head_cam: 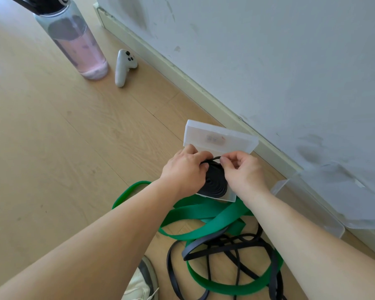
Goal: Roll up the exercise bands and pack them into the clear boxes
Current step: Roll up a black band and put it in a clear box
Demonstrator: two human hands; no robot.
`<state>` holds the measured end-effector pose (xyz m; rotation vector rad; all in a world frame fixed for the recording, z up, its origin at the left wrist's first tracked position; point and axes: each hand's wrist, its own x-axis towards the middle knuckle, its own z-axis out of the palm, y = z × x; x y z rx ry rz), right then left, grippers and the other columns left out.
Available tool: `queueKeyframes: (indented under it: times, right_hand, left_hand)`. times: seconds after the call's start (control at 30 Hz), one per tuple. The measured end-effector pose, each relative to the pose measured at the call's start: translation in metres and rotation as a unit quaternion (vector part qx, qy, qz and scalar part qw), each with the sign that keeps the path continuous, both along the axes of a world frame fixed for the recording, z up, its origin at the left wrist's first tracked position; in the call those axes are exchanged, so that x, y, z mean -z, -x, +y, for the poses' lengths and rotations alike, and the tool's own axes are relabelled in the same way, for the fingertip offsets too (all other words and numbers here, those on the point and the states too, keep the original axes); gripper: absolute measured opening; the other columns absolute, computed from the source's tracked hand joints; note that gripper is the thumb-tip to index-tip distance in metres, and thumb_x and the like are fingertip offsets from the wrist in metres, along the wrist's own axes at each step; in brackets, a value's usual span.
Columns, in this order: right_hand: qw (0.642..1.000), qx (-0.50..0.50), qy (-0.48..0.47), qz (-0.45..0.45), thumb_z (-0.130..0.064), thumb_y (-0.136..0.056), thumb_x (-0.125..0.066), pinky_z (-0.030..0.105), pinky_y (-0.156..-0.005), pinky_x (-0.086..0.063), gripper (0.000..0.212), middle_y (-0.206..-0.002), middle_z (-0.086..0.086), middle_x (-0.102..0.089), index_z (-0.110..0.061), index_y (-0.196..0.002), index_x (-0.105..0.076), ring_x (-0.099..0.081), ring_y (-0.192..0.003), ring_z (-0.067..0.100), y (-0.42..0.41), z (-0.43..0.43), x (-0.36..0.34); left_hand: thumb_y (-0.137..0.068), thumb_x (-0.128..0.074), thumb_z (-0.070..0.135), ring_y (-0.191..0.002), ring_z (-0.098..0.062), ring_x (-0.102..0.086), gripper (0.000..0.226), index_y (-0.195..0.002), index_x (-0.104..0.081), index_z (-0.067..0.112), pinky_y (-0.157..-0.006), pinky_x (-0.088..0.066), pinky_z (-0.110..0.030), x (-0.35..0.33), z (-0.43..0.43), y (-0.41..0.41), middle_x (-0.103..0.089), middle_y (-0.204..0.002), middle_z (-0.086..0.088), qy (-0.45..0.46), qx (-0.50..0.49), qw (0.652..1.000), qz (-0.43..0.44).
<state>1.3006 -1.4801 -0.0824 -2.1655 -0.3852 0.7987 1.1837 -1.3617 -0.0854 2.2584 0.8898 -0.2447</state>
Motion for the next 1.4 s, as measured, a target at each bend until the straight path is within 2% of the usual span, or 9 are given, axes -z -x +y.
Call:
queueKeyframes:
  times: [0.17,0.4,0.57,0.77,0.87,1.07,1.17,1.27,1.4]
  right_hand:
    - [0.996,-0.061,0.043,-0.053,-0.022,-0.100,-0.063,0.021,-0.060,-0.047,0.011,-0.078,-0.012,-0.066,-0.021,-0.092,-0.070,-0.063,-0.074,0.010,0.005,-0.005,0.005]
    - [0.987,-0.102,0.086,-0.089,-0.021,-0.102,-0.056,0.041,-0.071,-0.060,0.019,-0.084,0.003,-0.071,-0.017,-0.095,-0.073,-0.067,-0.079,0.026,0.011,-0.005,0.011]
    - [0.982,-0.100,0.118,-0.105,-0.022,-0.104,-0.052,0.040,-0.074,-0.059,0.021,-0.087,0.003,-0.071,-0.018,-0.098,-0.072,-0.067,-0.083,0.028,0.013,-0.001,0.012]
    - [0.975,-0.120,0.081,-0.171,-0.025,-0.099,-0.063,0.041,-0.069,-0.059,0.012,-0.088,0.002,-0.070,-0.017,-0.100,-0.072,-0.067,-0.079,0.027,0.008,-0.009,-0.001]
    - [0.951,-0.201,0.091,-0.215,-0.021,-0.097,-0.068,0.045,-0.067,-0.057,0.011,-0.095,0.004,-0.055,-0.015,-0.102,-0.074,-0.061,-0.077,0.030,0.004,-0.016,-0.007]
    - [0.935,-0.263,0.108,-0.213,-0.023,-0.095,-0.072,0.048,-0.071,-0.057,0.033,-0.098,0.002,-0.048,-0.023,-0.127,-0.068,-0.058,-0.084,0.028,0.001,-0.031,-0.004]
    - [0.947,-0.235,0.092,-0.197,-0.023,-0.099,-0.066,0.049,-0.075,-0.058,0.027,-0.102,0.004,-0.051,-0.019,-0.125,-0.070,-0.061,-0.086,0.029,0.005,-0.030,0.005]
    - [0.972,-0.150,0.069,-0.165,-0.024,-0.102,-0.062,0.041,-0.078,-0.057,0.022,-0.103,0.003,-0.054,-0.019,-0.118,-0.076,-0.062,-0.089,0.025,0.006,-0.023,0.010]
    - [0.954,-0.158,0.133,-0.219,-0.035,-0.102,-0.058,0.040,-0.067,-0.056,0.022,-0.096,0.001,-0.051,-0.026,-0.101,-0.078,-0.059,-0.081,0.026,0.008,-0.020,0.016]
  left_hand:
    - [-0.105,-0.043,0.038,-0.124,-0.021,-0.046,0.034,-0.137,-0.056,0.042,-0.097,-0.046,-0.037,0.001,-0.010,0.001,-0.047,-0.123,0.005,-0.017,0.002,1.000,0.001]
    - [-0.101,-0.043,0.025,-0.123,-0.021,-0.047,0.044,-0.143,-0.050,0.037,-0.095,-0.045,-0.036,0.003,-0.021,0.003,-0.048,-0.131,0.007,-0.067,0.050,0.996,0.009]
    - [-0.091,-0.047,0.020,-0.102,-0.027,-0.064,0.048,-0.135,-0.063,0.032,-0.083,-0.052,-0.039,0.010,-0.022,0.020,-0.066,-0.124,0.009,-0.034,0.005,0.994,-0.100]
    - [-0.103,-0.044,0.029,-0.112,-0.022,-0.059,0.042,-0.143,-0.054,0.038,-0.093,-0.047,-0.036,0.014,-0.023,0.020,-0.059,-0.135,0.014,-0.081,0.056,0.993,-0.063]
    - [-0.103,-0.044,0.030,-0.114,-0.022,-0.057,0.041,-0.143,-0.050,0.037,-0.095,-0.047,-0.039,0.014,-0.024,0.021,-0.056,-0.135,0.014,-0.088,0.056,0.993,-0.057]
    - [-0.104,-0.040,0.036,-0.124,-0.021,-0.052,0.046,-0.150,-0.039,0.041,-0.100,-0.043,-0.038,0.017,-0.024,0.020,-0.049,-0.145,0.014,-0.104,0.079,0.991,-0.028]
    - [-0.106,-0.037,0.037,-0.126,-0.021,-0.051,0.046,-0.152,-0.037,0.041,-0.099,-0.042,-0.036,0.018,-0.025,0.017,-0.047,-0.147,0.014,-0.110,0.081,0.991,-0.011]
    - [-0.105,-0.037,0.035,-0.124,-0.022,-0.053,0.046,-0.151,-0.038,0.040,-0.097,-0.042,-0.036,0.017,-0.024,0.016,-0.049,-0.145,0.016,-0.110,0.081,0.991,-0.002]
    - [-0.104,-0.038,0.037,-0.128,-0.023,-0.052,0.049,-0.153,-0.034,0.039,-0.100,-0.040,-0.038,0.015,-0.026,0.010,-0.047,-0.147,0.013,-0.115,0.091,0.989,0.019]
